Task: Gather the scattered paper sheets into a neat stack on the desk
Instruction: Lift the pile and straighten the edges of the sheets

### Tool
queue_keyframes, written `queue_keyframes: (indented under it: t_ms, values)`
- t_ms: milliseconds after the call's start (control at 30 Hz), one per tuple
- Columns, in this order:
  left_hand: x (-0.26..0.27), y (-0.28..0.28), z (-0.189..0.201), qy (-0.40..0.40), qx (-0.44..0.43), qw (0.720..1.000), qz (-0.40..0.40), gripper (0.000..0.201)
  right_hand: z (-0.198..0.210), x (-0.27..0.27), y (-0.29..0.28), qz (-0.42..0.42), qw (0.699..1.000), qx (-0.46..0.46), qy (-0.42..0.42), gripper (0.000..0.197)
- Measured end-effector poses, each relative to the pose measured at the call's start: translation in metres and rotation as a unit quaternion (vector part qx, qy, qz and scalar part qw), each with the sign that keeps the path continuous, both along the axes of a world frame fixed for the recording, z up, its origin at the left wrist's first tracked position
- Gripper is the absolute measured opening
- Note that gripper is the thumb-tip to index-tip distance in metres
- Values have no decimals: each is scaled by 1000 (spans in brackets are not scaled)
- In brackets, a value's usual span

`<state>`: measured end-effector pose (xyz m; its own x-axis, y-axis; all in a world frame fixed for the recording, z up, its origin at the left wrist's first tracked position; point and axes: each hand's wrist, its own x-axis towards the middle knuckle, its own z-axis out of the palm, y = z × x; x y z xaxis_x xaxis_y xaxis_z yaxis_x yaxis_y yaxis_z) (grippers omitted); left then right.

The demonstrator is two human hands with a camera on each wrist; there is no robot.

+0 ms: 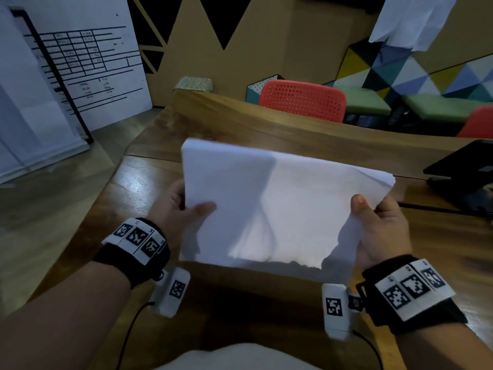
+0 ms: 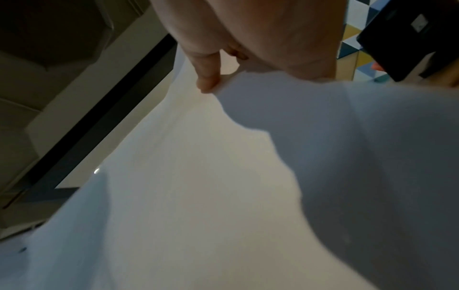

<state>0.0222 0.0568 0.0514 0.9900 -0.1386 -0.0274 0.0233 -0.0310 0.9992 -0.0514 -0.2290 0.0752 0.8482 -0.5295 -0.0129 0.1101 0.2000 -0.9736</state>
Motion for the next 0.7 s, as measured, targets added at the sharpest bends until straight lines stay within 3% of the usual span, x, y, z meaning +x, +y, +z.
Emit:
queue_keyframes:
  t_ms: [33, 133, 167, 267, 400, 533, 667, 700]
  values:
    - [-1, 1, -5, 33, 12, 999, -23, 26, 0, 1, -2, -6, 1000, 4, -2, 19]
    - [-3, -1, -11, 73, 15, 997, -26, 21, -6, 3, -5, -21, 1000, -12, -15, 52]
    - [-2, -3, -12, 65, 1, 998, -14, 22, -9, 4, -6, -22, 999, -16, -23, 55]
    - [-2, -8, -10, 15, 12, 999, 28, 24, -11, 6, -6, 13, 999, 12, -32, 37]
    - [1, -8, -7, -16, 43, 998, 52, 20, -11, 8, -2, 94, 995, -17, -1, 67]
    - [-3, -13, -13, -19, 61, 996, 65, 26, -12, 9, 2, 6, 999, -34, 19, 30]
    - [-4, -12, -26, -10, 236, 971, 41, 17, -28, 8, 8, -15, 998, -34, 47, 27]
    - [-4, -10, -31, -5, 247, 968, 36, 19, -34, 7, 9, -16, 998, -32, 59, 27]
